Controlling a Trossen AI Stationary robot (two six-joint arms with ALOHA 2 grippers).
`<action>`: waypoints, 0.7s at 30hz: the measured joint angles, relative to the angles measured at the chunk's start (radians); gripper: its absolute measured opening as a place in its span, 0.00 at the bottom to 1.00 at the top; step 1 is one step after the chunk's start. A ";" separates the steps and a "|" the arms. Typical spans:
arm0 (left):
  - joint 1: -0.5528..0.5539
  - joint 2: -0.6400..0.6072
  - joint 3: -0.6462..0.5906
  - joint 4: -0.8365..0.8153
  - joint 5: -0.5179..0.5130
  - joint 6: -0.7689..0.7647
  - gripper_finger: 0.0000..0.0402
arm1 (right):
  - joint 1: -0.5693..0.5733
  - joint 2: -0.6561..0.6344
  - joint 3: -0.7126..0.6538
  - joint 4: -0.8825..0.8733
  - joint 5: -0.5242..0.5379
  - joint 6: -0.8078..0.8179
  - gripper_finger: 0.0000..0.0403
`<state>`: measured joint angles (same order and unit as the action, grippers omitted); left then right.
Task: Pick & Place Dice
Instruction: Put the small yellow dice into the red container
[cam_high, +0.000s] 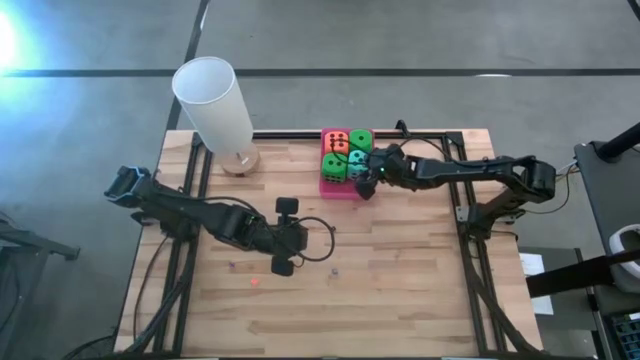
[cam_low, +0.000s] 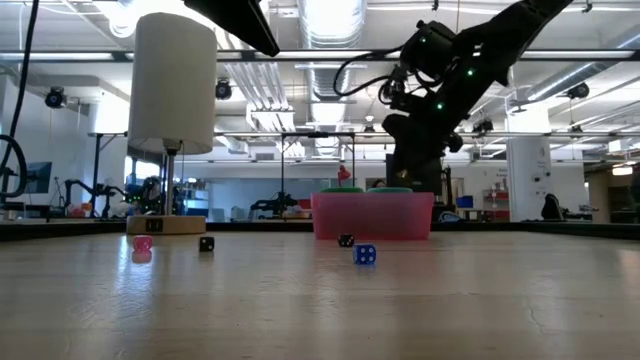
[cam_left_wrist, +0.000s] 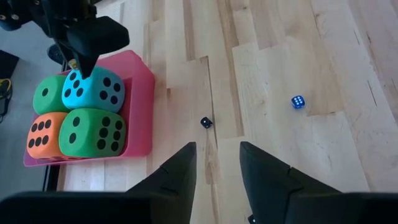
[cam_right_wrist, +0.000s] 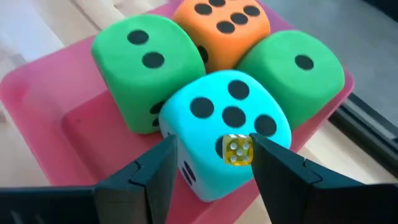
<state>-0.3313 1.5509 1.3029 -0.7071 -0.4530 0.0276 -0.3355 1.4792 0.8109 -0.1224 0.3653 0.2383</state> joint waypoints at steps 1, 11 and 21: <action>0.000 0.000 0.000 0.000 0.000 0.000 0.32 | 0.001 0.000 0.004 0.001 0.000 -0.006 0.48; 0.000 0.000 0.000 0.000 0.000 -0.002 0.31 | 0.001 0.011 -0.006 0.001 0.000 0.024 0.49; 0.000 0.000 0.000 0.000 0.000 -0.001 0.31 | 0.000 0.042 -0.013 0.001 0.000 0.031 0.49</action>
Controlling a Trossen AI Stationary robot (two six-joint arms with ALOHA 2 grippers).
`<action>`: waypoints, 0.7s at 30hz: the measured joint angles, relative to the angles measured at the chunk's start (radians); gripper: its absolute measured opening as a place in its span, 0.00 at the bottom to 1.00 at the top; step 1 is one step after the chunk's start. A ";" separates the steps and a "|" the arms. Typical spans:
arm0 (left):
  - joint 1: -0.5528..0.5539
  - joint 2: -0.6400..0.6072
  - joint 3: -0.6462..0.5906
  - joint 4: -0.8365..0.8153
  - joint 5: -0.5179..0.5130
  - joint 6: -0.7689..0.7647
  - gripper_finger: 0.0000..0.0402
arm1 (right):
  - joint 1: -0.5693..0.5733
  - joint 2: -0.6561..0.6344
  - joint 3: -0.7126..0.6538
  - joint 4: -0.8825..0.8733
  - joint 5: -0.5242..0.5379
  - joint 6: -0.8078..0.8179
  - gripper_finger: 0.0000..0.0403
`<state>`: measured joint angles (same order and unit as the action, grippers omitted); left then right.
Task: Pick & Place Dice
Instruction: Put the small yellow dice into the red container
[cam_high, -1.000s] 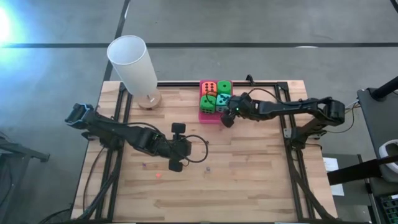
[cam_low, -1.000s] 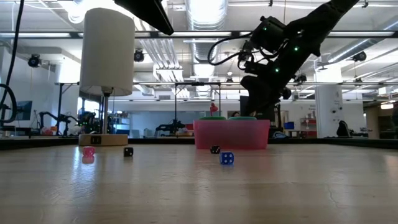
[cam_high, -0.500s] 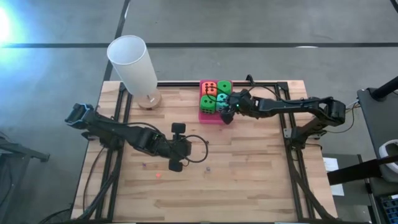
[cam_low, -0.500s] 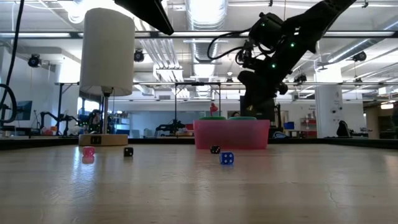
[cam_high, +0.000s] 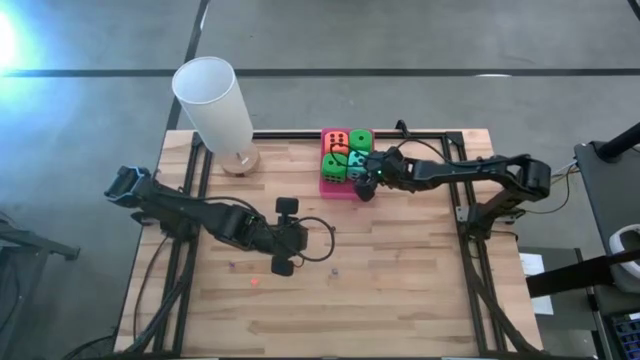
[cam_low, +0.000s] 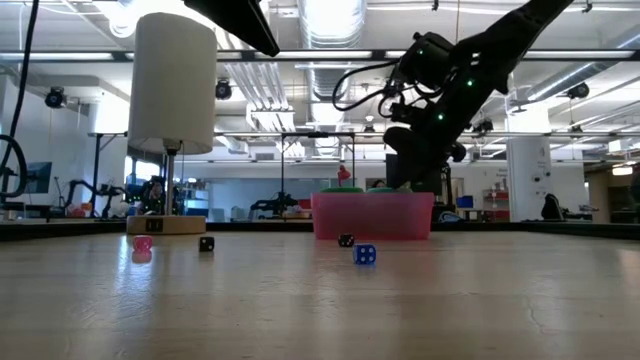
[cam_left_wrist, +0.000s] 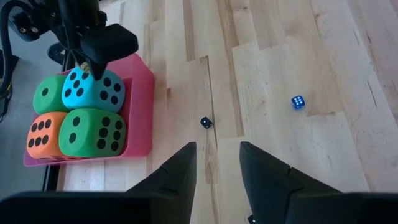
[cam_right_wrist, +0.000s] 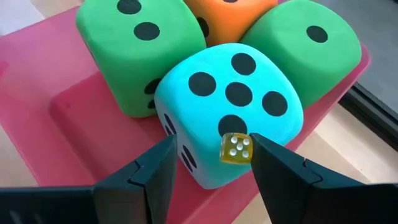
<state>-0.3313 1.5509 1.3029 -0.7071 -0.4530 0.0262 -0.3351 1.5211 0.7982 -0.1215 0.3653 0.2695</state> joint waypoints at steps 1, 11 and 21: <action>0.000 0.000 0.000 0.000 0.000 0.000 0.31 | 0.000 -0.004 0.000 -0.002 0.000 0.000 0.49; 0.001 0.000 0.000 0.000 0.000 0.001 0.31 | 0.000 -0.075 0.000 -0.002 -0.001 0.000 0.49; 0.002 0.000 0.000 0.002 0.000 0.000 0.32 | -0.010 -0.138 -0.010 -0.034 0.068 -0.004 0.47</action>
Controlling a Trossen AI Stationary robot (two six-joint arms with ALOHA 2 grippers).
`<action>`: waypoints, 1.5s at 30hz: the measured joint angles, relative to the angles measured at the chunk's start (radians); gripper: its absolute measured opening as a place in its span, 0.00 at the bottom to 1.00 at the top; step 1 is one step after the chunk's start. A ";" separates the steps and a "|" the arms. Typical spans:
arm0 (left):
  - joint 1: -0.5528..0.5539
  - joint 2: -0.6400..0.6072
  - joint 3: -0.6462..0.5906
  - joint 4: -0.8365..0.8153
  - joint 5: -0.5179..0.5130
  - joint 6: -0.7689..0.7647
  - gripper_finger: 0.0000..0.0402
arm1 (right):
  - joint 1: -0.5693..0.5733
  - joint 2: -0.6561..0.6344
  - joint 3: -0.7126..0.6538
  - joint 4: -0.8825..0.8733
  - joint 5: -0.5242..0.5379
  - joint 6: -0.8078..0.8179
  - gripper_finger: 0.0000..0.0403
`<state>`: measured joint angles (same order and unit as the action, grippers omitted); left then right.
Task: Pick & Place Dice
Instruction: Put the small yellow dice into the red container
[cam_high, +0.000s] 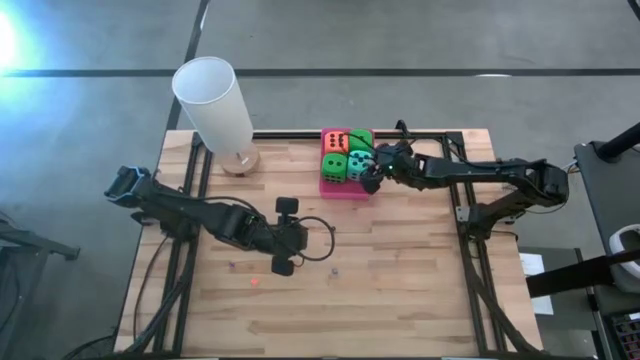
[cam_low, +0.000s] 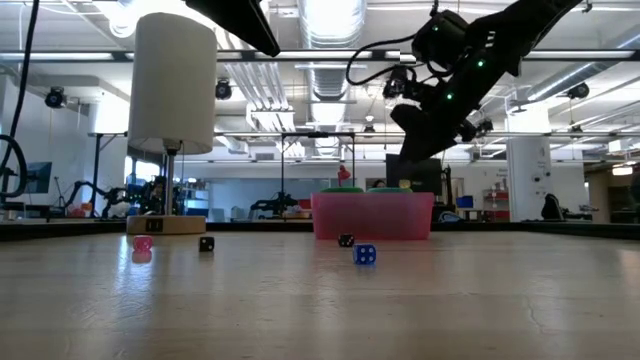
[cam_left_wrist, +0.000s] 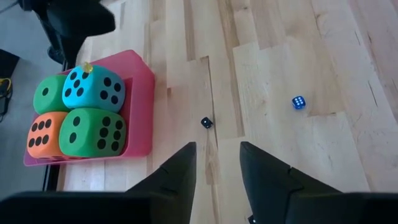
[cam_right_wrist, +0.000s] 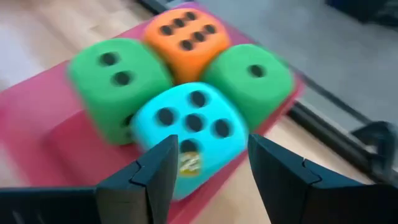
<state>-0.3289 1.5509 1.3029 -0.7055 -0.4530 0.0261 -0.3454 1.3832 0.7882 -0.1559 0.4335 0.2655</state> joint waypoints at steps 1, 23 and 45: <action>0.001 0.000 0.000 0.002 0.000 0.000 0.31 | -0.003 0.006 -0.001 0.007 0.019 0.002 0.47; 0.004 0.000 0.000 0.003 0.000 0.000 0.31 | -0.032 -0.340 -0.054 -0.238 0.032 0.011 0.47; 0.004 0.000 0.000 0.010 0.000 0.000 0.32 | -0.090 -0.207 -0.161 0.095 -0.339 -0.130 0.40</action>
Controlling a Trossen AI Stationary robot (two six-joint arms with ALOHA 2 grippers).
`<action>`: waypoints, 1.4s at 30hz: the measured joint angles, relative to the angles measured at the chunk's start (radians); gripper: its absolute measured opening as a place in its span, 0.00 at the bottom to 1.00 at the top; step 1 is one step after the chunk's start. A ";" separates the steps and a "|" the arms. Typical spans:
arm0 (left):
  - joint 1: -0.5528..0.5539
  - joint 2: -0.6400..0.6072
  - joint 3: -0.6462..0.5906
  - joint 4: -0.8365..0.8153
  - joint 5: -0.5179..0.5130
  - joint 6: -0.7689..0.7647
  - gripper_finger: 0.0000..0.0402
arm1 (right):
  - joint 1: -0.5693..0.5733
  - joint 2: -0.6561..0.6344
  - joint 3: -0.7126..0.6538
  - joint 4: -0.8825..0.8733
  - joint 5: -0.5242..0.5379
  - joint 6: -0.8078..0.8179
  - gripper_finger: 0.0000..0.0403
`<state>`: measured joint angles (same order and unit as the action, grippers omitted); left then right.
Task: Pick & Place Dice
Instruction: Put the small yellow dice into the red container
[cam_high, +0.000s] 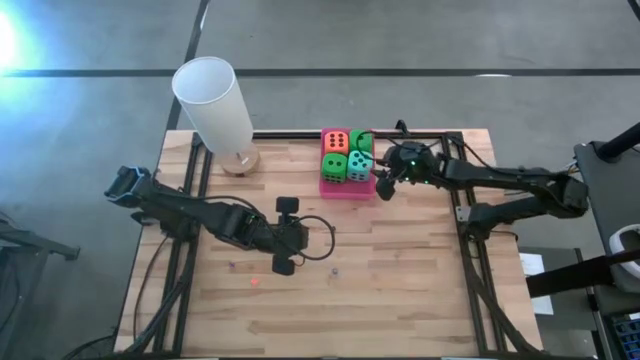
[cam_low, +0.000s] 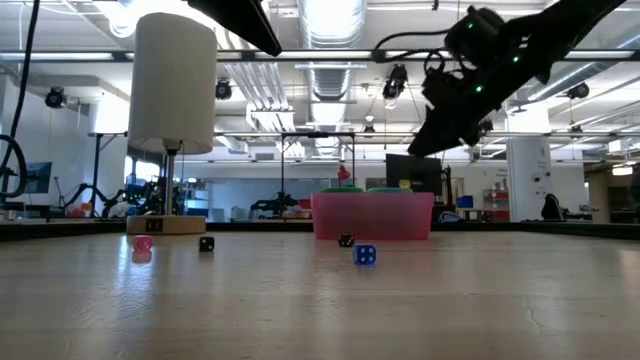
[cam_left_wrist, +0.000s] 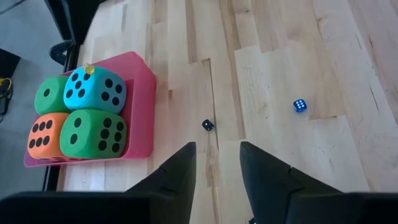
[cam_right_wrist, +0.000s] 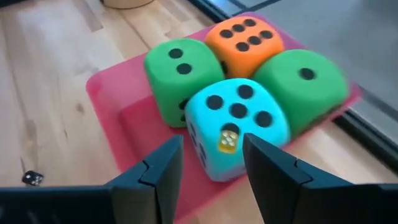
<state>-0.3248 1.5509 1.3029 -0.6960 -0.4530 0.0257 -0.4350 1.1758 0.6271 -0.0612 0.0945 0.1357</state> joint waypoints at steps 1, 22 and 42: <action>0.000 0.000 0.000 0.000 0.000 0.000 0.32 | -0.010 0.022 0.002 0.018 -0.024 0.002 0.40; 0.015 0.000 0.000 0.000 0.000 0.000 0.32 | -0.130 0.247 0.112 0.048 -0.257 0.070 0.38; 0.016 0.000 0.000 0.000 0.000 0.000 0.31 | -0.157 0.233 0.111 -0.004 -0.253 0.070 0.37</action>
<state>-0.3084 1.5509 1.3029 -0.6960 -0.4530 0.0254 -0.5919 1.4090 0.7380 -0.0653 -0.1588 0.2058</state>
